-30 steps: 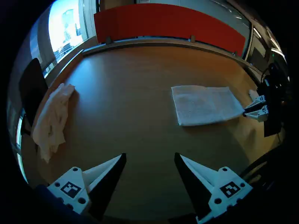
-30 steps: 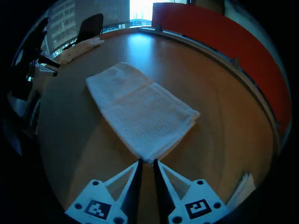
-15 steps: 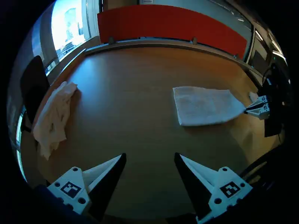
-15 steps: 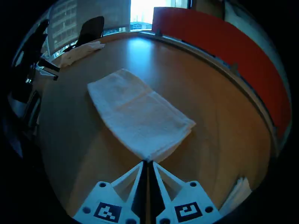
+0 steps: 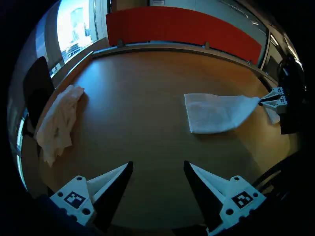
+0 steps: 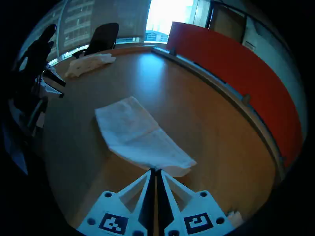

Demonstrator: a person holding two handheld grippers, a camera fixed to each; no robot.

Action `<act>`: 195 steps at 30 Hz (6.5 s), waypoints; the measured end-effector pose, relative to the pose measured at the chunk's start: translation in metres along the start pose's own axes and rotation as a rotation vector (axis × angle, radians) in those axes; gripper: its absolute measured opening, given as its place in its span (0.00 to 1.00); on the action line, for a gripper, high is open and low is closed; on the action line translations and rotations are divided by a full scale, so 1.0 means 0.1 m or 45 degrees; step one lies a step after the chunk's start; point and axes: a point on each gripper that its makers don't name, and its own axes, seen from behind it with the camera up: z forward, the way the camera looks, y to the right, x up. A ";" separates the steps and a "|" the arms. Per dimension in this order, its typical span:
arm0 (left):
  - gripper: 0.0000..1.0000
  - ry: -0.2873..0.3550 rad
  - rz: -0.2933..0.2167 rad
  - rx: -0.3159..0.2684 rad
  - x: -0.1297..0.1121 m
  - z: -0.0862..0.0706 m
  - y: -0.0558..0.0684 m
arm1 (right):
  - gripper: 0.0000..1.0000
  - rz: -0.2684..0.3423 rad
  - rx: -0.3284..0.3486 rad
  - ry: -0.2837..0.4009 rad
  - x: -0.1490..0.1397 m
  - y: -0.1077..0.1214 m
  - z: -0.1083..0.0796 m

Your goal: Fold towel

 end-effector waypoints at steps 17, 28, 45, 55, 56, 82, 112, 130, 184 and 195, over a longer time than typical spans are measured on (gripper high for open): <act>0.96 0.012 -0.029 -0.002 -0.02 -0.05 -0.03 | 0.02 -0.176 0.051 0.075 0.68 -0.02 0.01; 0.95 0.031 -0.082 0.006 -0.05 -0.16 -0.14 | 0.02 -0.249 0.147 0.075 0.98 -0.26 0.25; 0.95 0.054 -0.186 0.025 -0.17 -0.33 -0.24 | 0.02 -0.380 0.370 0.000 1.17 -1.01 0.94; 0.95 0.046 -0.240 0.042 -0.27 -0.36 -0.32 | 0.02 -0.407 0.437 -0.064 1.05 -1.25 1.25; 0.95 0.046 -0.242 0.042 -0.27 -0.36 -0.32 | 0.02 -0.402 0.437 -0.068 1.04 -1.25 1.27; 0.95 0.052 -0.204 0.030 -0.16 -0.31 -0.30 | 0.76 -0.222 0.334 -0.063 0.78 -1.03 1.02; 0.95 0.055 -0.180 0.015 -0.18 -0.32 -0.22 | 0.73 -0.034 0.207 -0.155 0.03 -1.12 0.89; 0.95 0.052 -0.181 0.006 -0.20 -0.33 -0.21 | 0.29 0.147 0.169 -0.150 -0.02 -1.18 0.97; 0.95 0.182 -0.089 -0.112 0.30 -0.43 0.04 | 0.03 -0.054 -0.007 0.188 1.51 0.03 -0.29; 0.95 0.173 -0.061 -0.132 0.31 -0.44 0.12 | 0.03 0.034 -0.076 0.158 1.18 0.61 -0.65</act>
